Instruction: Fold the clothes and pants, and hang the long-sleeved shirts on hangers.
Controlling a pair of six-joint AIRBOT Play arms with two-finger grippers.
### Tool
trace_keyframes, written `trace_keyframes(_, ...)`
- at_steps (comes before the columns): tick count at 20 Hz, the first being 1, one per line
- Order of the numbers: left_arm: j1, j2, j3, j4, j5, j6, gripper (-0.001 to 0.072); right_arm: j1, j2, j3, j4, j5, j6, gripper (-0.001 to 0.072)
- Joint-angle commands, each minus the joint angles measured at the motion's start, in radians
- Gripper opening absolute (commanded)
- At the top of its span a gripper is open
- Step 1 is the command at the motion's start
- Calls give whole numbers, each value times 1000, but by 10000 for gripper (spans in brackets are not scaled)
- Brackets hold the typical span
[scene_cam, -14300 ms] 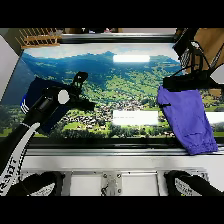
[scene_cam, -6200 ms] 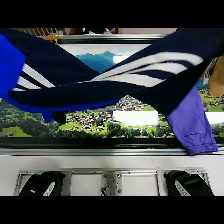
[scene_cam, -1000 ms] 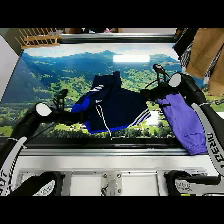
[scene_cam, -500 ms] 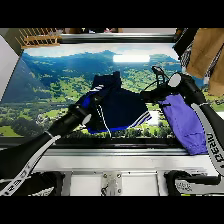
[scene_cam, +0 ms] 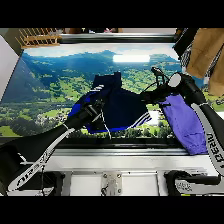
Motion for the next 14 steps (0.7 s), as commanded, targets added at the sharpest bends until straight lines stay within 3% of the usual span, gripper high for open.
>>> trace_keyframes(1,28,-8,4,5,-19,-6,314,1,-1,1,0,0,0,3)
trace_keyframes(2,34,-8,4,5,-22,-6,36,1,-1,1,0,0,0,4)
trace_keyframes(7,122,130,-19,-54,-20,-6,21,-49,-1,1,-2,-3,2,3)
trace_keyframes(12,262,398,-261,-429,164,32,21,-127,-17,1,-2,-60,38,4)
trace_keyframes(13,272,435,-309,-488,208,37,21,-126,-22,1,7,-70,37,24)
trace_keyframes(14,272,462,-344,-522,238,37,21,-126,-24,1,33,-77,17,213)
